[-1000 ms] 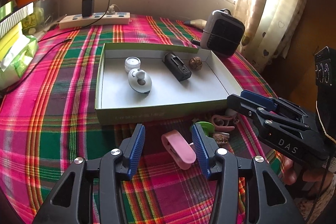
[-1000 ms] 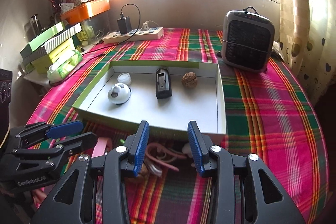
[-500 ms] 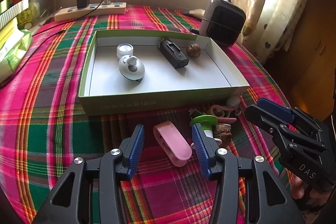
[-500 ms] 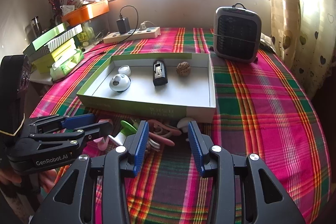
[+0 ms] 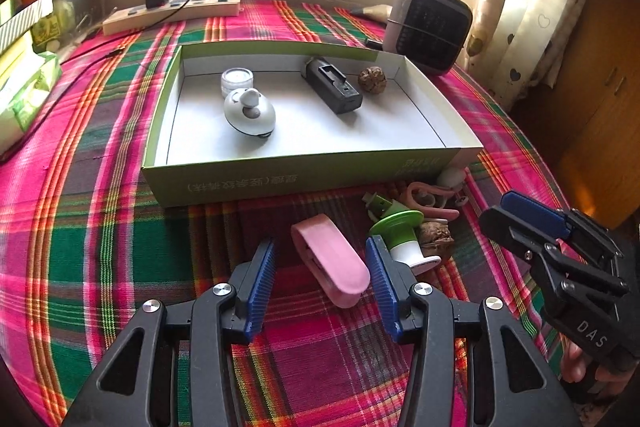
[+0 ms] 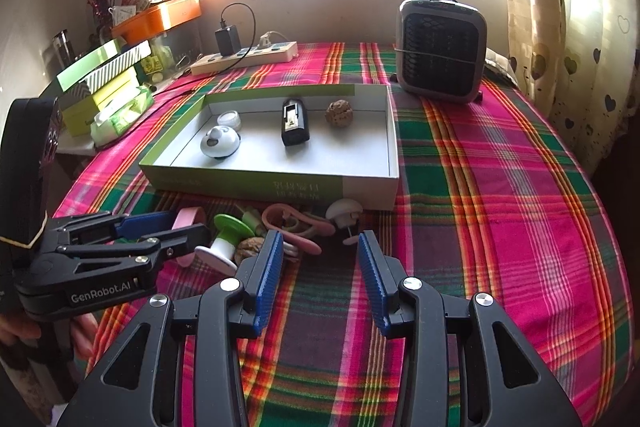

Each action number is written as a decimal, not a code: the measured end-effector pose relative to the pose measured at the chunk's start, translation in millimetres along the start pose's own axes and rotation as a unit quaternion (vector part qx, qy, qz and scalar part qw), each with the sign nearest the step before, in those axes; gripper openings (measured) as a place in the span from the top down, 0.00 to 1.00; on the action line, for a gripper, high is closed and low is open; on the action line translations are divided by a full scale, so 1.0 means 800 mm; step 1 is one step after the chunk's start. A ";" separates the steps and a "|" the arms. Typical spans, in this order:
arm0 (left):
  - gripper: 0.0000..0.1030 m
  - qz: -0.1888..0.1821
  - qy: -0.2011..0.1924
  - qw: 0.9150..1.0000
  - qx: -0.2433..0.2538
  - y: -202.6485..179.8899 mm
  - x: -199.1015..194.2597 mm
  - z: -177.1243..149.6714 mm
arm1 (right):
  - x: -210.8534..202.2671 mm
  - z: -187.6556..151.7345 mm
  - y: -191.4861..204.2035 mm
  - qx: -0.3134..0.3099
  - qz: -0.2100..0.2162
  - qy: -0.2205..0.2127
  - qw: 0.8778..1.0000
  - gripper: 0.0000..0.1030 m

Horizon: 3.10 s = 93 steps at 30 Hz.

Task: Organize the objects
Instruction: 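Withdraw both open tools from the box toward the remaining items, then close the right tool on a walnut while the left tool grasps the pink clip, then carry the walnut with the right tool while the left carries the pink clip into the box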

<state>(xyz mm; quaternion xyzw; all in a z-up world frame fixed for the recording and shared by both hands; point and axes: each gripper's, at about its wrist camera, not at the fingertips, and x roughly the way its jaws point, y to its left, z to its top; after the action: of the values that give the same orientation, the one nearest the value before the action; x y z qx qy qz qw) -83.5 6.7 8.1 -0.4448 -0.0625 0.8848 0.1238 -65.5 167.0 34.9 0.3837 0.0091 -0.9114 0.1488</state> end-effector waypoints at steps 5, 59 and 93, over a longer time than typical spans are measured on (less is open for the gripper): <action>0.66 0.011 -0.003 1.000 -0.001 0.006 -0.001 0.000 | 0.003 -0.005 0.008 -0.006 0.006 0.008 1.000 0.61; 0.80 0.043 -0.028 0.999 -0.001 0.041 -0.011 -0.004 | 0.041 -0.005 0.040 -0.007 0.005 0.048 0.999 0.68; 0.85 0.043 -0.030 0.999 -0.005 0.045 -0.011 -0.004 | 0.040 -0.006 0.038 -0.002 0.007 0.044 0.999 0.68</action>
<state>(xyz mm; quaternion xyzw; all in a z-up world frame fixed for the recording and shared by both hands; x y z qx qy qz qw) -81.5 -30.4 5.0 -0.4214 -0.0514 0.9018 0.0811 -74.6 129.8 12.2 0.4233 0.0147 -0.8925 0.1549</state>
